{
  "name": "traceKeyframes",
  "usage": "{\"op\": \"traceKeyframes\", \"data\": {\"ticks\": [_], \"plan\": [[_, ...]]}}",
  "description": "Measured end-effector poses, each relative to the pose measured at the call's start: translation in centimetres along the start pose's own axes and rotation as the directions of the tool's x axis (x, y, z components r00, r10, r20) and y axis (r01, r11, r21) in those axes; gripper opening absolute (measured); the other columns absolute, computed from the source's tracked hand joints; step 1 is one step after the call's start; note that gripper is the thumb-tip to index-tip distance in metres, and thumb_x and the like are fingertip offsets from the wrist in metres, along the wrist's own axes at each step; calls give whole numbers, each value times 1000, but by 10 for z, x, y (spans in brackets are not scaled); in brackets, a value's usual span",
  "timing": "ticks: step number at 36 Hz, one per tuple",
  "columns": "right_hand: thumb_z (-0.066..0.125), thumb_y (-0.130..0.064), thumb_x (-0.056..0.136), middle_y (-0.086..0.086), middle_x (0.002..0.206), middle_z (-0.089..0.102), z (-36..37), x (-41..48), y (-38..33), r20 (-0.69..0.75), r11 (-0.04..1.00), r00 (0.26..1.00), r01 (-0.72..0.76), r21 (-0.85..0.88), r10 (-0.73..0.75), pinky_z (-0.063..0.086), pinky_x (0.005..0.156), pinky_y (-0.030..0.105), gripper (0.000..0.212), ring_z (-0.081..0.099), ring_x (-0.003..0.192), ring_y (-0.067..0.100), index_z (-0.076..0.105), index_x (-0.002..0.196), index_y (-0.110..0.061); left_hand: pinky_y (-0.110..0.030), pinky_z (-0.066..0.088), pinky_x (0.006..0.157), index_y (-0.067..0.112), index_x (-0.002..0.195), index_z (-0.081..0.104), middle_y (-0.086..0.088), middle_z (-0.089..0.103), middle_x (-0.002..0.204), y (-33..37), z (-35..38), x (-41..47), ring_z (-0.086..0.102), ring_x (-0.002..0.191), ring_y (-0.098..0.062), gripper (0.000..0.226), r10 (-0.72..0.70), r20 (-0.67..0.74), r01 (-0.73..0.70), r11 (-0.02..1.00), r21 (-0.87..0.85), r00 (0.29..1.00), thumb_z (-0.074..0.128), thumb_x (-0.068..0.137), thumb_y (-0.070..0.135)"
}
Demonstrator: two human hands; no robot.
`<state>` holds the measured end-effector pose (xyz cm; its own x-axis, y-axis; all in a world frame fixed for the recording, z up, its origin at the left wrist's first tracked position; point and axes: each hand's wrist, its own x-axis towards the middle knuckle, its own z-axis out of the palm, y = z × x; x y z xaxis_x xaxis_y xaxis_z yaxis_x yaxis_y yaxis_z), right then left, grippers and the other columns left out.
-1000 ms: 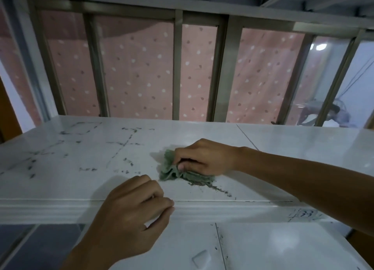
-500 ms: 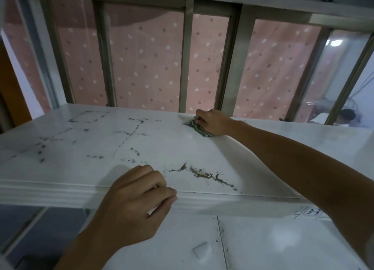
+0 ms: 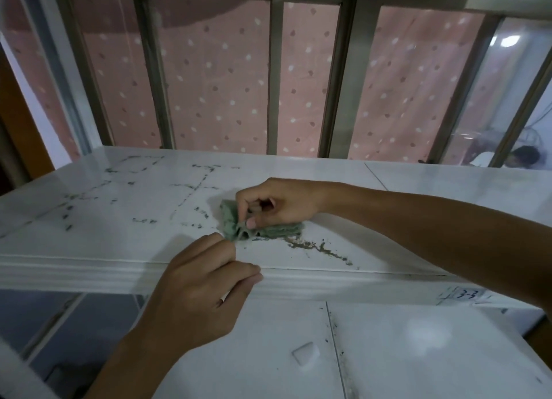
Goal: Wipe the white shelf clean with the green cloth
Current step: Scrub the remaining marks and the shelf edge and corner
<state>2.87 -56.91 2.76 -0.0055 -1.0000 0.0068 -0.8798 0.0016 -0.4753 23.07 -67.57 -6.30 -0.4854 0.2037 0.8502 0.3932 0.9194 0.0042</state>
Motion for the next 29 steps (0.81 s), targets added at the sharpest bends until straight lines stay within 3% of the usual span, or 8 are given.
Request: {"op": "traceKeyframes", "data": {"ticks": [3, 7, 9, 13, 17, 23, 29], "plan": [[65, -11, 95, -1, 67, 45, 5, -6, -12, 78, 997, 996, 39, 64, -44, 35, 62, 19, 11, 41, 63, 6, 64, 102, -2, -33, 43, 60, 0, 79, 78, -7, 55, 67, 1, 1, -1, 49, 63, -25, 12, 2, -6, -2, 1000, 24, 1000, 80, 88, 8], [64, -4, 95, 26, 75, 51, 6, -9, -20, 143, 991, 986, 72, 109, -88, 37, 65, 21, 12, 45, 68, 17, 63, 104, 5, -38, 45, 57, 0, 77, 78, -9, 58, 68, 1, 1, -1, 52, 62, -29, 14, 20, -21, -19, 999, 45, 1000, 79, 88, 9], [63, -1, 94, 28, 78, 53, 5, -9, -20, 153, 988, 984, 70, 135, -90, 38, 65, 20, 13, 47, 69, 17, 62, 105, 7, -38, 46, 58, -1, 78, 78, -9, 60, 68, 1, 2, -2, 53, 61, -29, 13, 35, -33, -33, 998, 62, 999, 80, 87, 8], [64, -2, 94, 16, 78, 56, 3, -8, -19, 162, 988, 985, 39, 147, -63, 39, 66, 17, 13, 49, 68, 7, 63, 106, 4, -40, 46, 57, -2, 75, 78, -10, 61, 67, 4, 3, -2, 52, 59, -29, 13, 58, -59, -55, 996, 65, 997, 80, 85, 5], [64, -2, 93, 20, 85, 61, 1, -6, -20, 183, 985, 982, 2, 173, -34, 42, 69, 21, 12, 53, 74, 12, 64, 105, 2, -39, 48, 61, -1, 71, 76, -10, 66, 69, 2, 0, -3, 56, 60, -31, 16, 74, -84, -69, 995, 68, 994, 78, 85, 5], [59, 7, 89, 10, 85, 64, -1, -7, -23, 223, 963, 974, -85, 254, 27, 46, 77, 26, 9, 59, 79, 13, 64, 96, 8, -33, 47, 65, -2, 69, 75, -10, 67, 70, 4, -1, -1, 56, 61, -30, 16, 64, -134, -62, 998, 24, 989, 78, 83, 3], [54, 3, 79, 13, 70, 54, -1, -12, -27, 230, 966, 971, -115, 231, 60, 36, 67, 32, 11, 47, 68, 24, 60, 79, 13, -39, 47, 60, -2, 70, 75, -11, 67, 69, 7, -1, 3, 57, 60, -30, 14, 44, -138, -49, 998, -34, 989, 77, 82, 2]]}}
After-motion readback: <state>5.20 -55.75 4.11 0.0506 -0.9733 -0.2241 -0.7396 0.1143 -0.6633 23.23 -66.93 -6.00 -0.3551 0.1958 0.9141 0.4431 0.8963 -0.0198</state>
